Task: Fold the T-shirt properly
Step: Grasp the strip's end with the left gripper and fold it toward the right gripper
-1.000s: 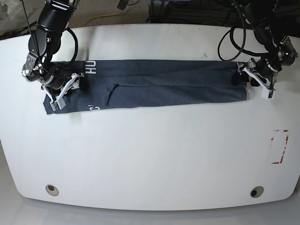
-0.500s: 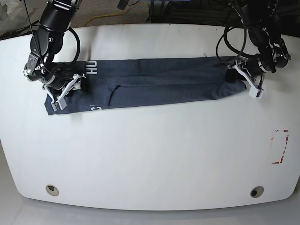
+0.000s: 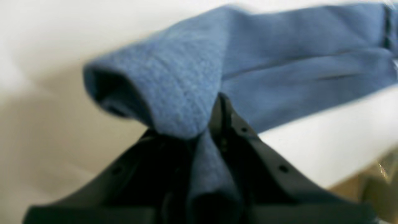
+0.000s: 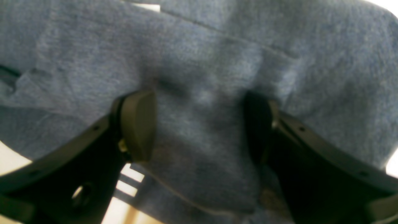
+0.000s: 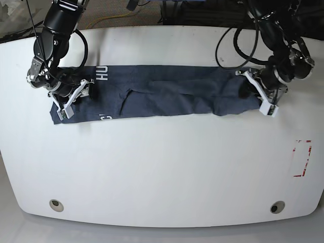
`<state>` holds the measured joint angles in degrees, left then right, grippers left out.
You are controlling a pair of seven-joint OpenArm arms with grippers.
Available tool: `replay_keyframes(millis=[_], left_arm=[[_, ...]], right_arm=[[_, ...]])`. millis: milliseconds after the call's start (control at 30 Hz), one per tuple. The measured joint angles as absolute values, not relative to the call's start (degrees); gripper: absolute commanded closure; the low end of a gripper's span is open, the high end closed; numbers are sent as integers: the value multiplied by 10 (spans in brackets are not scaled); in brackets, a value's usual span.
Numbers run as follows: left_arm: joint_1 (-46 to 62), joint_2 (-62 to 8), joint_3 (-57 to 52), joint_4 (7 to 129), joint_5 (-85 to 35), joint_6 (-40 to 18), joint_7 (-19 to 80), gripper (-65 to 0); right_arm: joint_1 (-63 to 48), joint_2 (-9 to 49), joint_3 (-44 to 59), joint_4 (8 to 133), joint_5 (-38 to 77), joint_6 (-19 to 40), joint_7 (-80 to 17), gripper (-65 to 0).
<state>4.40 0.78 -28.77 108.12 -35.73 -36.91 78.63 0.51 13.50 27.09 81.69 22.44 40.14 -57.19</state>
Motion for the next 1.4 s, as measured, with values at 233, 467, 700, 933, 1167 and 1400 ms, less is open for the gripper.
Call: replay_keyframes(millis=[233,467,700,933,1167,1400], left_arm=[[-10,79,-186,1082,-285,-353,780,-29],[-49,88,-104,995,-233,-347,779,-29],[-69,88,-100,916,-236,-345,750,-33],[-104,87,-59,854,-236,-345,744,-228],[-119,86,26,842,-236,-345,741,-297],[-133,88,143,850,-240,-345,723,-382]], right_arm=[[5,134,271,817,223,401,-572,-422],[7,126,273,818,217,401,-571,-422],[7,125,273,818,218,401,-569,-422],[7,125,273,818,219,401,-570,-422],[7,125,273,817,220,401,-570,-422],[8,125,273,817,219,401,-570,-422]])
